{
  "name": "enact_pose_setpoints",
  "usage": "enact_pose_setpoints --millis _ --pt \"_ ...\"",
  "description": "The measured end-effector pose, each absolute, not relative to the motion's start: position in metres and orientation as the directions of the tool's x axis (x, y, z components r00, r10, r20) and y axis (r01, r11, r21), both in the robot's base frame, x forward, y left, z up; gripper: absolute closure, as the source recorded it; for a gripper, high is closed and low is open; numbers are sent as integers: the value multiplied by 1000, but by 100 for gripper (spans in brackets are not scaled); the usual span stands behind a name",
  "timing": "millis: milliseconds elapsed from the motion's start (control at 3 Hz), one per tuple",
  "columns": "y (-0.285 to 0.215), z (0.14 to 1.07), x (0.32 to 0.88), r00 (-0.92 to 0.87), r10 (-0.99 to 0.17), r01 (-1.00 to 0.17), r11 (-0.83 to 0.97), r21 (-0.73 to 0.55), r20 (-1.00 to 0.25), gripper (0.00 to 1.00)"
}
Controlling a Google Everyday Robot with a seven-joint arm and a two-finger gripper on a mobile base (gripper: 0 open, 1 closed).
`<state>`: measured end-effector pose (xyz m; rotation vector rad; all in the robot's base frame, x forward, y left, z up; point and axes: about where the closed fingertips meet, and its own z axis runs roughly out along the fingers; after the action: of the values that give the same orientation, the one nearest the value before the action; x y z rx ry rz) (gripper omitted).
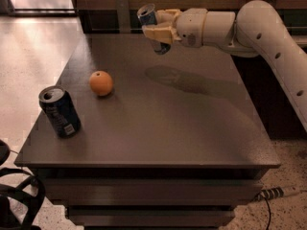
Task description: Place redbull can upright
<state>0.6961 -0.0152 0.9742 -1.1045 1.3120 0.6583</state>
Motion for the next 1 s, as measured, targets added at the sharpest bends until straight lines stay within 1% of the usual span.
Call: enact_pose_setpoints --millis 333,667,1000 --pt "-18 973 713 194 -117 -896 383 -225 -974 100" --pt "-23 969 725 177 -65 -902 388 -188 -982 100" --pt "-33 962 728 134 -51 -900 413 -143 -990 100"
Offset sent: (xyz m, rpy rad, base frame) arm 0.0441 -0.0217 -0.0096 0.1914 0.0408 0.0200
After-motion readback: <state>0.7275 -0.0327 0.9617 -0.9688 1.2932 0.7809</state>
